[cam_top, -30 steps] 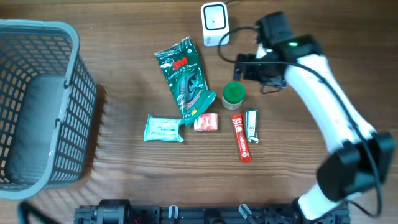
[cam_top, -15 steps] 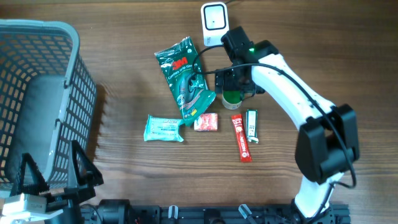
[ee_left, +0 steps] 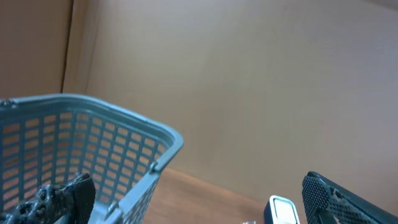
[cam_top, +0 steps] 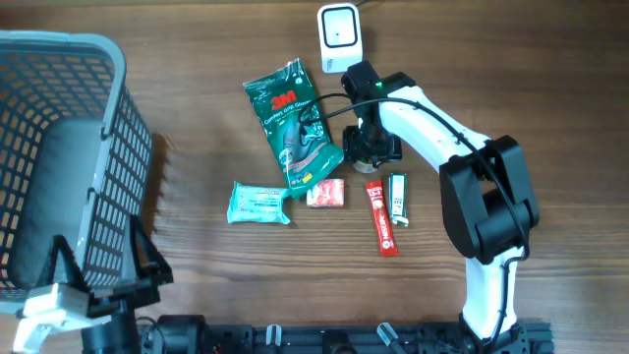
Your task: Scan the item barcode
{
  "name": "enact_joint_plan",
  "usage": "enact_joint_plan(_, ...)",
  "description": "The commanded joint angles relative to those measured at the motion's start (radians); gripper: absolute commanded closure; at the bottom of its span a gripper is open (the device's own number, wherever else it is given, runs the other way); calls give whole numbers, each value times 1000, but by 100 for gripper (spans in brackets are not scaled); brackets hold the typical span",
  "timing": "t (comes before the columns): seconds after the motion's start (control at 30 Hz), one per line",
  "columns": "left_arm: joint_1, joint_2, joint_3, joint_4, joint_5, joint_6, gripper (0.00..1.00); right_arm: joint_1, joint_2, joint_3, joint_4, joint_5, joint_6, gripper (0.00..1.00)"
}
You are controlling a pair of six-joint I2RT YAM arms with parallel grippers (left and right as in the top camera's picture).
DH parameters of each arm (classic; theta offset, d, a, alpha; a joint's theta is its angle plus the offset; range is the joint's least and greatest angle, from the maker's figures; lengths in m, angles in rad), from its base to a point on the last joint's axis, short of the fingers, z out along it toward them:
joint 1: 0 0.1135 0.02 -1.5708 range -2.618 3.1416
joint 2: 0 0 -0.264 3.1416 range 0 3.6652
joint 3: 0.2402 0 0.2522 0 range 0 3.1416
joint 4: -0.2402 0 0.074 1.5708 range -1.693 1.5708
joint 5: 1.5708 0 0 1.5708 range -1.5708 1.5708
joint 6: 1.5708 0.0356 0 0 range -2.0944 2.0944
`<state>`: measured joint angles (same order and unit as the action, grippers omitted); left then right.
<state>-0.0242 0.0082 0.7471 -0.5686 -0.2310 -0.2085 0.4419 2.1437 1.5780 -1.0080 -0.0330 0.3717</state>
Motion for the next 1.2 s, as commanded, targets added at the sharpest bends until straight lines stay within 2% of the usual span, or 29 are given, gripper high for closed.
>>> enact_joint_plan(0.0,3,-3,-39,12,63,-10,0,-6,18,25,-43,-43,-3,44)
enact_joint_plan(0.2,3,-3,-169,187,86,-15,0,-9,16,221,-261,-43,-5,53)
enact_joint_plan(0.3,3,-3,-274,300,147,-17,0,-9,16,336,-367,-43,-6,55)
enact_joint_plan(0.43,3,-3,-379,352,228,-17,0,-9,11,431,-373,-14,-5,60)
enact_joint_plan(0.5,3,-3,-412,352,276,-18,0,-9,1,443,-290,42,-5,60)
enact_joint_plan(0.6,3,-3,-426,352,326,-18,0,-9,-1,443,-80,140,-6,62)
enact_joint_plan(0.77,3,-3,-426,352,332,-17,0,-9,5,443,206,235,-5,61)
enact_joint_plan(0.83,3,-3,-426,352,332,-17,0,-9,19,427,354,272,-6,55)
enact_joint_plan(0.9,3,-3,-426,352,332,-17,0,-9,35,399,478,307,-6,53)
enact_joint_plan(1.0,3,-3,-426,353,332,-17,0,-10,113,374,677,367,-5,53)
enact_joint_plan(1.17,3,-3,-431,352,332,-16,0,-9,263,374,869,377,-6,60)
